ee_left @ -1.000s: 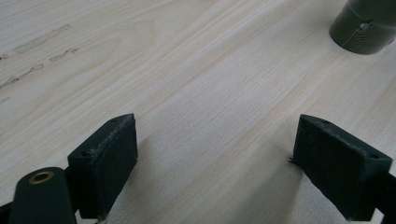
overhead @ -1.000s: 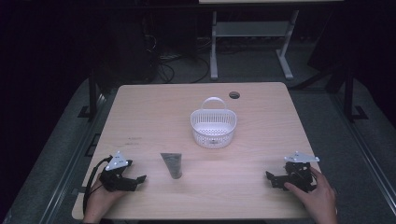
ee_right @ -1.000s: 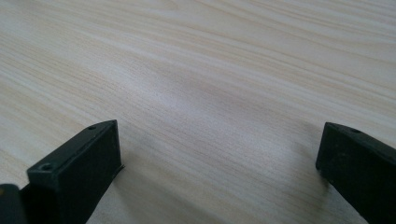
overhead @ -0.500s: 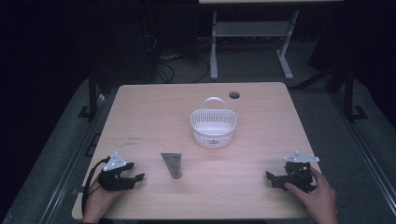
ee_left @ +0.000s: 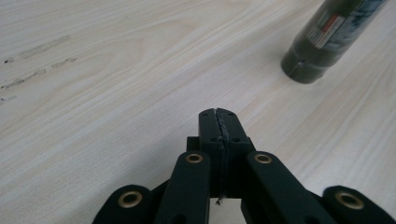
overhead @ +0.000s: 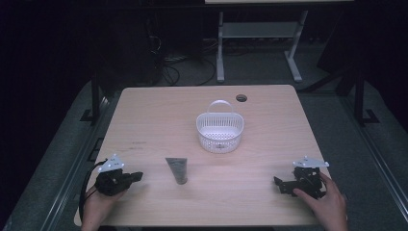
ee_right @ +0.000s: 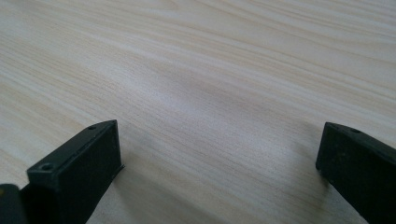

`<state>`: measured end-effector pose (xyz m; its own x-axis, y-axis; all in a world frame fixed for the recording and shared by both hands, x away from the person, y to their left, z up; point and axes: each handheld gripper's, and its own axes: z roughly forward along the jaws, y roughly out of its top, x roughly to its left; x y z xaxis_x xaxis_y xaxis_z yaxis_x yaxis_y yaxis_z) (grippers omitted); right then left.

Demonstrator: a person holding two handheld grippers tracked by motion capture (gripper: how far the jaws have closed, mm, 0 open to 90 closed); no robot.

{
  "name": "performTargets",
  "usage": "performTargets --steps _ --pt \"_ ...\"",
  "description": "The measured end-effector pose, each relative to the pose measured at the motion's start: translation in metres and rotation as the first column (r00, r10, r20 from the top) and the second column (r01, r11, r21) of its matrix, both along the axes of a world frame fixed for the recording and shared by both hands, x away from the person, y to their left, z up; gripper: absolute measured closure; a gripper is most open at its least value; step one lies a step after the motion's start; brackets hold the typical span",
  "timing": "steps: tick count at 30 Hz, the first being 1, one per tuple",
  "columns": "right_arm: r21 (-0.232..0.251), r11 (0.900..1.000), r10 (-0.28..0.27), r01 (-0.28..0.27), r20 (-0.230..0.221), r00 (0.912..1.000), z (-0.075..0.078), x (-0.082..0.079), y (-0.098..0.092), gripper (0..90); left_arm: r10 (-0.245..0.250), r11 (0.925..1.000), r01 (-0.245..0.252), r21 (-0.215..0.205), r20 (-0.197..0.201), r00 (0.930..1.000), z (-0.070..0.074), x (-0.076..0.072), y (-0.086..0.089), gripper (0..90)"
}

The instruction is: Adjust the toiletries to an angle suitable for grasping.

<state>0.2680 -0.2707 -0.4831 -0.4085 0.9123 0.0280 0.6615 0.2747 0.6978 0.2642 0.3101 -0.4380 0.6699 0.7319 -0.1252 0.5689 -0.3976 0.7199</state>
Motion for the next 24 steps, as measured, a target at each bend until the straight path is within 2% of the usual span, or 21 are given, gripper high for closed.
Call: performTargets --steps 7,17,24 --pt "0.000 1.000 0.000 0.000 0.000 1.0000 0.000 0.000 0.000 0.0 -0.026 0.9996 0.026 0.012 -0.019 0.9995 0.014 -0.003 -0.007 89.5" --pt "0.000 1.000 0.000 0.000 0.000 1.0000 0.000 0.000 0.000 0.0 -0.058 0.9983 0.058 -0.005 -0.012 0.9983 0.030 -0.007 -0.013 89.5" --pt "0.000 1.000 0.001 -0.001 0.000 1.0000 0.000 0.000 0.000 0.0 -0.084 0.9964 0.083 0.011 0.010 0.9965 0.045 -0.009 -0.020 89.5"
